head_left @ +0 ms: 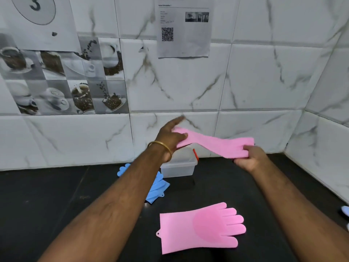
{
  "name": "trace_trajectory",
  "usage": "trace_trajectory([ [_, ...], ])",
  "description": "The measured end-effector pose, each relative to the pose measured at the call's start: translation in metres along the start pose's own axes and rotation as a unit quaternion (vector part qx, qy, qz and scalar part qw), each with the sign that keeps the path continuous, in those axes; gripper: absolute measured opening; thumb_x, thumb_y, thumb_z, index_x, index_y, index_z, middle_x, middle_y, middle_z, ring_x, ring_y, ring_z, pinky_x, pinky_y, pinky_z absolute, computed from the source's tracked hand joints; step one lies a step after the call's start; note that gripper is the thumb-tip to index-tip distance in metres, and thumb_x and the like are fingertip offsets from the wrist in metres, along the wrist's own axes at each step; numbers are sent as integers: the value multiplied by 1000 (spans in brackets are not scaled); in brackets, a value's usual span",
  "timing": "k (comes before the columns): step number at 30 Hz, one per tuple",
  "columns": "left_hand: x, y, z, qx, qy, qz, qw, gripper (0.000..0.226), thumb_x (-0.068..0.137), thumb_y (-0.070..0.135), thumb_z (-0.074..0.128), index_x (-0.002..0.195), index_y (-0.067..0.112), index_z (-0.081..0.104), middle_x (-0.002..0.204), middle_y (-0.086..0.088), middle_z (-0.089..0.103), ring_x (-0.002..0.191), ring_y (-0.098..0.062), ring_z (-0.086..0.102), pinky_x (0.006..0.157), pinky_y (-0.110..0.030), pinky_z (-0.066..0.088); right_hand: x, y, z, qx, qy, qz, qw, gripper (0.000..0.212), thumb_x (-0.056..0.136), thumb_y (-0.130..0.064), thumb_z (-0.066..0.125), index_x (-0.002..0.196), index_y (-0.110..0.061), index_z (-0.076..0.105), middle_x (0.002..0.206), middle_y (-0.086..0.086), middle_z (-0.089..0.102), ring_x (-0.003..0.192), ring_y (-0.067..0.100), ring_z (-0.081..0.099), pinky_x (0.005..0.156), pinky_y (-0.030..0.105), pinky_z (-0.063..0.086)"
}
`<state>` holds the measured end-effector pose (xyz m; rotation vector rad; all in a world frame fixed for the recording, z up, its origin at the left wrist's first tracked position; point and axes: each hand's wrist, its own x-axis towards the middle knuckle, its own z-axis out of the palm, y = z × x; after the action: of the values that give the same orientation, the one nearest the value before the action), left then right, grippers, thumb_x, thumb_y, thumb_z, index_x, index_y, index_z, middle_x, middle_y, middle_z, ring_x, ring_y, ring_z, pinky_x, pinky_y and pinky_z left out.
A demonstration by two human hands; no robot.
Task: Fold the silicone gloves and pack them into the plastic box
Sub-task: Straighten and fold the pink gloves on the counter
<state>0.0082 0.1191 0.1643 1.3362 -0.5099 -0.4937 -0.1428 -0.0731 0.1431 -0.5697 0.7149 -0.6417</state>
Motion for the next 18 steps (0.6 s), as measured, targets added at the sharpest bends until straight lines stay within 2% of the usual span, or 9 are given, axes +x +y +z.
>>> trace_trajectory([
  [3,3,27,22,112,-48,-21,992,41,82,-17,59,115,6,68,124,-22,60,104,-33,65,82,-38,59,17,23,-21,23,30,29,999,44,101,-6,27,141,-4,45,124,17,59,95,31,64,58,40,60],
  [4,4,33,31,138,-50,-24,989,36,82,-16,60,113,1,67,121,-21,60,98,-31,65,74,-34,60,21,34,-28,19,37,36,998,45,103,-12,24,142,0,43,121,23,60,99,36,64,68,46,61],
  [6,9,41,48,215,-45,-8,975,24,81,-12,65,102,-1,65,111,-19,60,87,-29,63,58,-26,60,27,57,-42,24,57,68,996,54,105,-33,18,135,5,41,123,29,59,119,43,58,100,58,47],
  [8,10,45,62,286,-46,1,957,15,80,-8,67,92,-1,62,95,-18,58,85,-31,64,69,-34,62,17,87,-48,41,73,105,991,63,102,-50,15,130,-2,44,117,23,63,125,39,55,108,56,37],
  [9,10,46,67,304,-49,-4,951,16,79,-8,68,92,-2,60,90,-18,57,88,-33,66,79,-44,61,4,106,-50,15,82,109,991,66,100,-53,16,136,-6,45,121,18,63,127,36,54,107,50,37],
  [11,11,44,72,330,-60,-14,942,21,77,-8,68,91,2,56,85,-18,54,91,-37,67,85,-55,56,-27,146,-47,-74,99,91,988,59,100,-53,24,138,-14,46,134,11,58,124,33,56,99,43,41],
  [14,9,39,75,392,-65,-7,918,26,78,-4,69,92,6,50,86,-18,53,85,-34,65,86,-54,56,-70,179,-22,-228,8,45,973,29,100,-33,50,124,-19,56,121,6,63,101,24,63,79,35,49],
  [16,7,39,75,421,-60,0,905,26,78,0,71,89,9,50,89,-18,56,85,-31,64,86,-51,57,-85,172,5,-320,-83,15,944,27,96,-29,61,121,-23,53,119,-1,61,101,16,61,80,29,51],
  [18,6,42,73,433,-49,4,900,26,78,2,71,87,11,49,86,-16,56,83,-29,62,85,-48,57,-94,155,33,-381,-158,24,911,27,96,-33,59,119,-22,50,116,-4,58,96,11,61,75,26,52],
])
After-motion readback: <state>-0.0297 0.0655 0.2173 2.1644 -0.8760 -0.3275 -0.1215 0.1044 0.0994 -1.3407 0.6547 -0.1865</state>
